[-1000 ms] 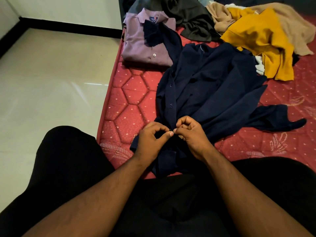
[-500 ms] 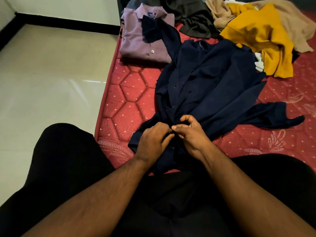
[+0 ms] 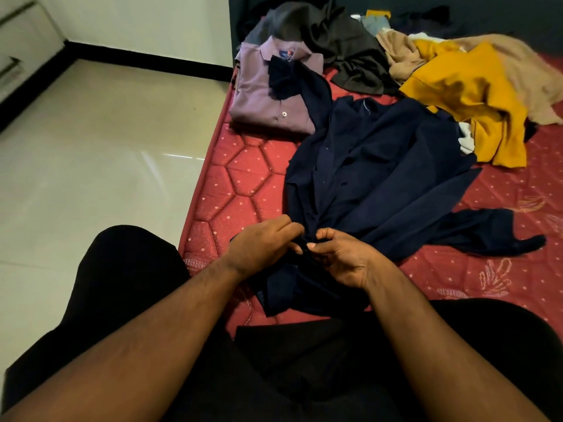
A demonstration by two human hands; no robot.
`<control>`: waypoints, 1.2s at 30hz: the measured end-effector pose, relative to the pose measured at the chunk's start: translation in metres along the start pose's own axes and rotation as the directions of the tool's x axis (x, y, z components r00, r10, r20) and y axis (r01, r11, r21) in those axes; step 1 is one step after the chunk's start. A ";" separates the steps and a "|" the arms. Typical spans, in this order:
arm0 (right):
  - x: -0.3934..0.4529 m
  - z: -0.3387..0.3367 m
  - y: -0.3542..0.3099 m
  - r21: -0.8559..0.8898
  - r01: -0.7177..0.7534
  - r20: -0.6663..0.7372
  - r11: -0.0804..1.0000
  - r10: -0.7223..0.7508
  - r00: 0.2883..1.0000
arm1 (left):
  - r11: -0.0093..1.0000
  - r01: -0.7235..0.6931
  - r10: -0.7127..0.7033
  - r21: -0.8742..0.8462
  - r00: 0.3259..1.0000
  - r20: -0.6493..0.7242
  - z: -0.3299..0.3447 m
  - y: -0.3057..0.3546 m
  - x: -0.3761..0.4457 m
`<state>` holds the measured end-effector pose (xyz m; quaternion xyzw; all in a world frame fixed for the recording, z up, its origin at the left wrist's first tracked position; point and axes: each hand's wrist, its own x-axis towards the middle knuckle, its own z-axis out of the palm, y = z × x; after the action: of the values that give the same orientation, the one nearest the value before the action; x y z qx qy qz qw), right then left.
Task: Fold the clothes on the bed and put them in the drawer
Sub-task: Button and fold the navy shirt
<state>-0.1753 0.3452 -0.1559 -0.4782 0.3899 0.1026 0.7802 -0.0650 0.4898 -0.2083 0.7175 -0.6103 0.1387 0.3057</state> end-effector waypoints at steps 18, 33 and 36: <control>-0.007 0.008 0.022 -0.056 0.499 -0.062 0.865 -0.502 0.863 | -0.070 0.692 -0.686 -0.719 0.490 0.538 -0.020 0.037 0.007; 0.011 0.012 0.032 -0.596 0.676 -0.061 0.433 -0.864 0.500 | 0.689 0.692 -0.702 0.216 0.564 0.435 -0.024 0.054 0.000; 0.003 0.000 0.028 -0.657 0.635 0.062 0.407 -0.810 0.583 | 0.705 0.606 -0.703 0.369 0.525 0.480 -0.026 0.053 -0.001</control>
<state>-0.1883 0.3592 -0.1768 -0.8341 0.1856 -0.1926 0.4824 -0.1114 0.5030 -0.1747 0.9205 -0.3446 -0.1690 0.0730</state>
